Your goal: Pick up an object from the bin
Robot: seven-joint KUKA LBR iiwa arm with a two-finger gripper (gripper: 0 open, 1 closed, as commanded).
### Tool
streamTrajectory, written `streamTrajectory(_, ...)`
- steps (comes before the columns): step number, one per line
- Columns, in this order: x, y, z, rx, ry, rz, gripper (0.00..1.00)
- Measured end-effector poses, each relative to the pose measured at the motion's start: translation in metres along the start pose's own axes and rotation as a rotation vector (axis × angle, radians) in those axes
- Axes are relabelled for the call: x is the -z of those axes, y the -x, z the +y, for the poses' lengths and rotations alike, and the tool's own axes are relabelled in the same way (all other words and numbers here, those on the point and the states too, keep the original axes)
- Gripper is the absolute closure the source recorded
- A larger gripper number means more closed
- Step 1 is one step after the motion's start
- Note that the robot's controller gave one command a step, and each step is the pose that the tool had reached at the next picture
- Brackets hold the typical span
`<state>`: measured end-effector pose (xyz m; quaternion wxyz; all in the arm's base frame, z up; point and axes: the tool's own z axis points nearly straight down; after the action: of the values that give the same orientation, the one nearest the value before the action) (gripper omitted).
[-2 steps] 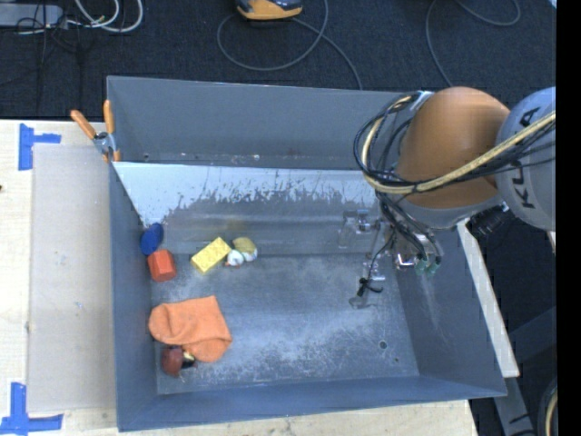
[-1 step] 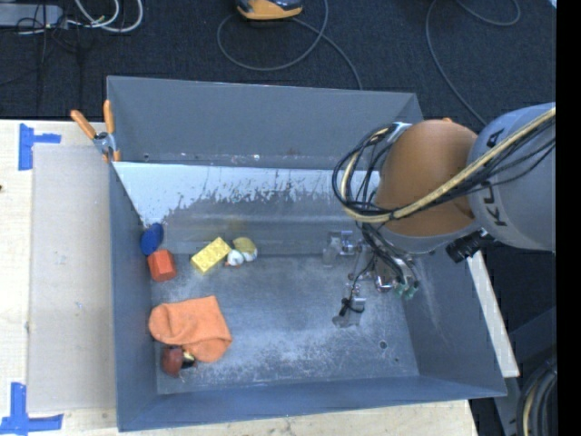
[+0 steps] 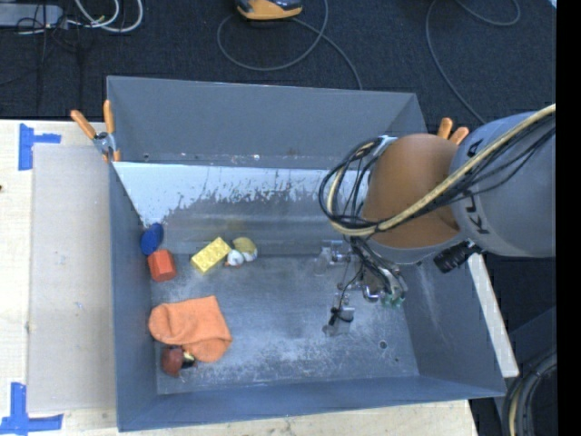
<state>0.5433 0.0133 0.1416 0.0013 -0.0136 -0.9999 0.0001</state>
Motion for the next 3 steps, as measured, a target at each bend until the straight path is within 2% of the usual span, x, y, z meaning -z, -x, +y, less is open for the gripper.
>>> streamTrajectory(1, 0.022, -0.017, 0.009, 0.074, 0.001, 0.012, 0.00)
streamTrajectory(2, 0.039, -0.004, 0.046, -0.017, 0.000, -0.007, 0.00)
streamTrajectory(3, 0.000, -0.020, 0.078, 0.042, 0.001, 0.009, 0.00)
